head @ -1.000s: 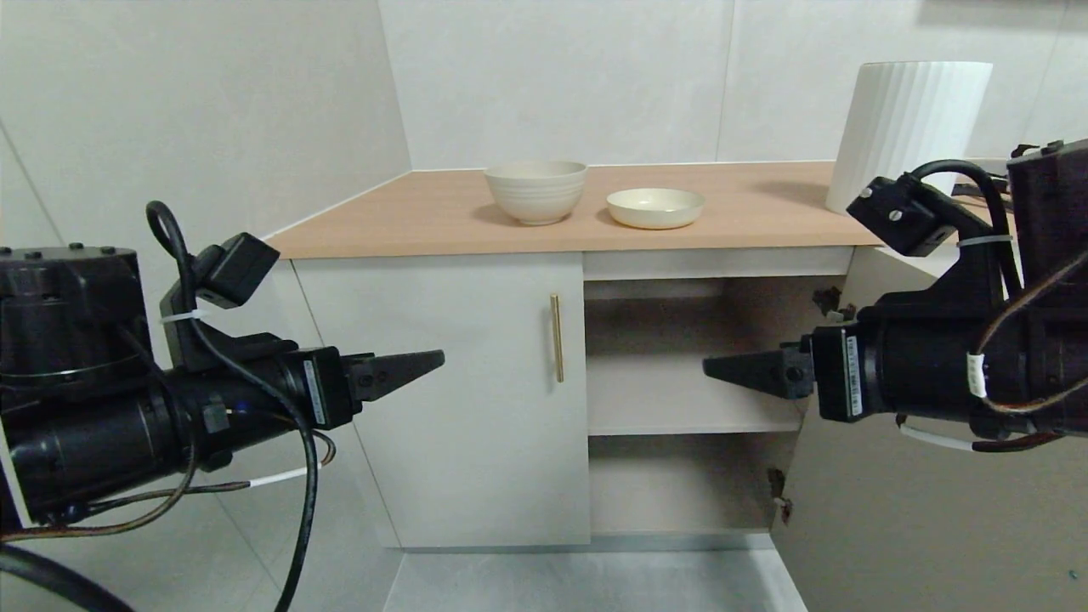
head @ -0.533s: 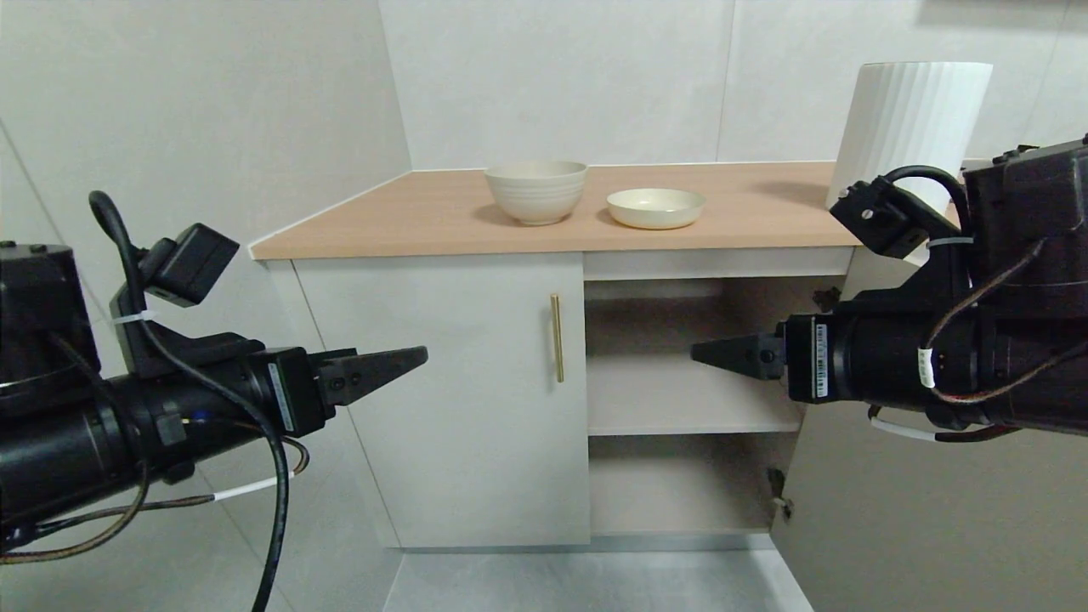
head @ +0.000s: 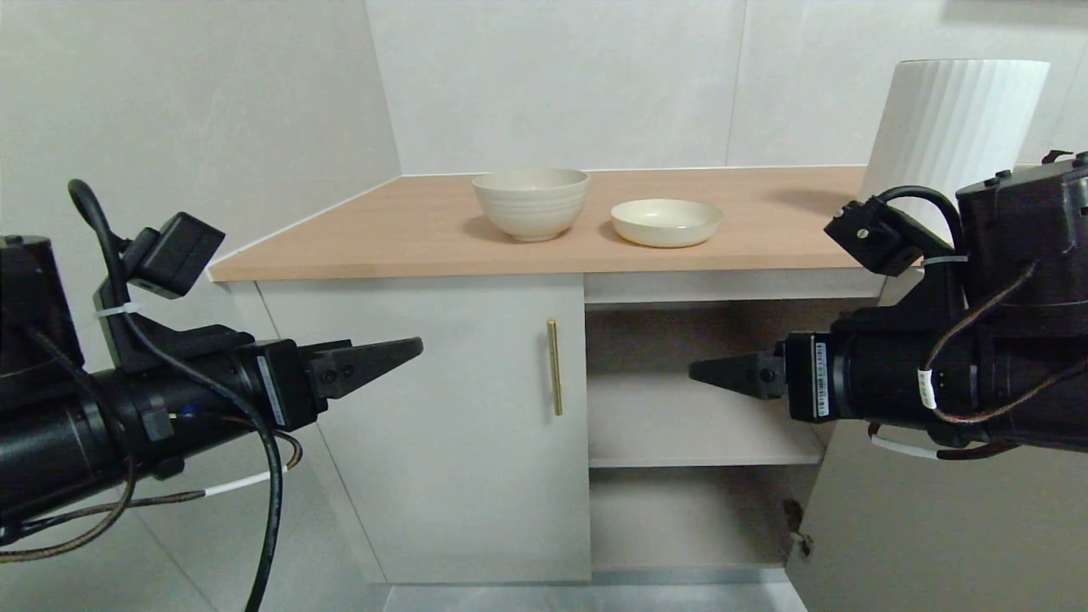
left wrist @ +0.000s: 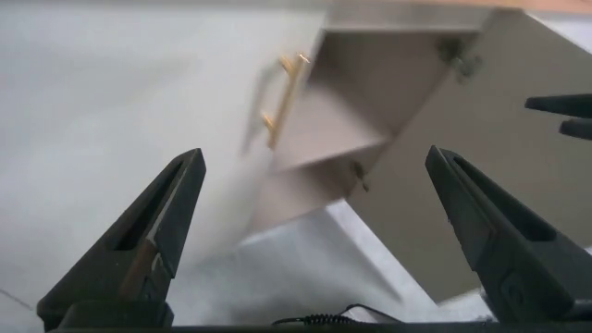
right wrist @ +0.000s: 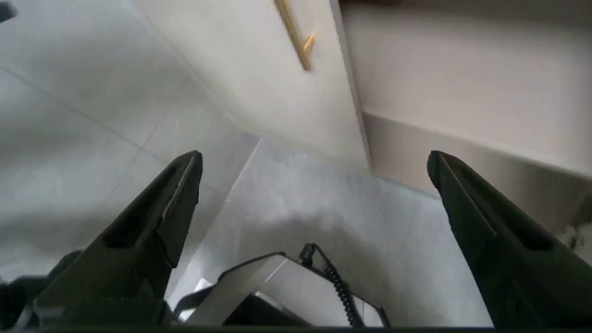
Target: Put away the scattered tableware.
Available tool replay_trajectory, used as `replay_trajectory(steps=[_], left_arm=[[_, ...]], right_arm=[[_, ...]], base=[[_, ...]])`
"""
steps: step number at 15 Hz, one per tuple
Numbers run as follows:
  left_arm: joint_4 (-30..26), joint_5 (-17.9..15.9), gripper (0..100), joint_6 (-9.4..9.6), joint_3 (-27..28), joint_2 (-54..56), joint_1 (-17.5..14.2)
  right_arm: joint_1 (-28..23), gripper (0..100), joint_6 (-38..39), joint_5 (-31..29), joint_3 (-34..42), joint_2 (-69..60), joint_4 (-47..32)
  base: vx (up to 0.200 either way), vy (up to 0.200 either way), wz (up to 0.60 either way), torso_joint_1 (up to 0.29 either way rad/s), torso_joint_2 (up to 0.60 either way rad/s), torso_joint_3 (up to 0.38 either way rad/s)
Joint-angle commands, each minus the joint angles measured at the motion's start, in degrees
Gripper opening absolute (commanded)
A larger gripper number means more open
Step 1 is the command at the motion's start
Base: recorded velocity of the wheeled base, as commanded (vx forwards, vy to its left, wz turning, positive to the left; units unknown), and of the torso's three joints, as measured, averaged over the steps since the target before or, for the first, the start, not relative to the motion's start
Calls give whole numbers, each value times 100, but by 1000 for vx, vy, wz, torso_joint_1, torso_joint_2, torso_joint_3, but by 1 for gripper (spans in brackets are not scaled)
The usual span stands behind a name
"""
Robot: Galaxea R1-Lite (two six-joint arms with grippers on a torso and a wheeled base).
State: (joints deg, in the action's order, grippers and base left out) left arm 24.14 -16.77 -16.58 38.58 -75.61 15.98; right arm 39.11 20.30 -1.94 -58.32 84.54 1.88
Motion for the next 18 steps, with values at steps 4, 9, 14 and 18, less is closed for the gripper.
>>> replay_trajectory(steps=[4,9,14,18], left_arm=[[12,16,100,-21,18,-33,-7],[12,16,100,-21,18,-24,-7],[21,-19,100,-12,53,-262,10],[21,-19,100,-12,88,-358,10]], right_arm=[[0,100,-131,0,119,-78,-12],[27,100,-166,-17,128,-87,76],[53,100,-281,-35,225,-113,199],[18,100,-281,-26,216,-105,199]], base=[[50,0,0,1,-1,-2],[0,0,0,0,0,0],[0,0,0,22,-102,-83],[0,0,0,117,-362,-305]])
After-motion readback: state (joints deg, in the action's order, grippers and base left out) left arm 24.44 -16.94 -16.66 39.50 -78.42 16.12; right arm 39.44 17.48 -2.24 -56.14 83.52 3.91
